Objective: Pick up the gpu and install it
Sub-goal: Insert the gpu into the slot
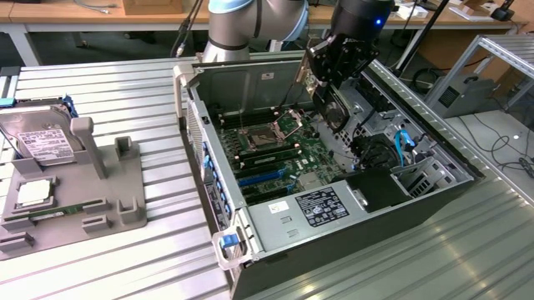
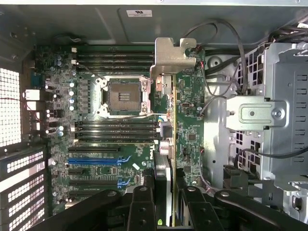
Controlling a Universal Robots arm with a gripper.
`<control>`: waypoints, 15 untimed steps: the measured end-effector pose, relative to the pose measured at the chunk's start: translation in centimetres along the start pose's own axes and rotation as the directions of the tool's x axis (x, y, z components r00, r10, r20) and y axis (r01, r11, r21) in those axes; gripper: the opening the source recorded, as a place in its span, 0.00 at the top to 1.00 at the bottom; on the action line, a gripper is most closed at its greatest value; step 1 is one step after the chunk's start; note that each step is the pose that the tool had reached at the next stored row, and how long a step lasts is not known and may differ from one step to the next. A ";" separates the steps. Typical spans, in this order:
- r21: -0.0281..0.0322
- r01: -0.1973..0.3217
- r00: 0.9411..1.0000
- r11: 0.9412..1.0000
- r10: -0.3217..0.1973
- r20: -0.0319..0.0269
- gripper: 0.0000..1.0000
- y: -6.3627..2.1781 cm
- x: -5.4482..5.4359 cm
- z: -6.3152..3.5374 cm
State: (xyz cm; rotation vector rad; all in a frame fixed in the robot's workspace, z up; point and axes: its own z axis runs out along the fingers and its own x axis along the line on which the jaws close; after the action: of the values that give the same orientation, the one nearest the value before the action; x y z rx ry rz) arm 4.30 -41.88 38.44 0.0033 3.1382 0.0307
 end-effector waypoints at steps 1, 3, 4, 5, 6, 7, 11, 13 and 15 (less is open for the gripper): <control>0.000 0.005 1.000 1.000 -0.005 0.000 0.73 0.00 0.0 0.00; 0.000 0.036 0.999 0.999 -0.036 -0.001 0.73 0.00 0.0 0.00; 0.000 0.052 0.999 0.999 -0.052 -0.001 0.73 0.00 0.0 0.00; 0.000 0.060 0.998 0.998 -0.060 -0.001 0.73 0.00 0.0 0.00; 0.000 0.067 0.998 0.998 -0.067 -0.001 0.73 0.00 0.0 0.00; 0.000 0.082 0.997 0.997 -0.082 -0.002 0.73 0.00 0.0 0.00; -0.001 0.131 0.991 0.991 -0.131 -0.003 0.73 0.00 0.0 0.00; -0.001 0.169 0.986 0.986 -0.169 -0.003 0.73 0.00 0.0 0.01; -0.001 0.200 0.980 0.980 -0.200 -0.004 0.73 0.00 0.0 0.02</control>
State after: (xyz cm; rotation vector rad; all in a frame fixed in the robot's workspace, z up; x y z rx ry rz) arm 4.30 -41.87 38.42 -0.3131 3.1245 0.0311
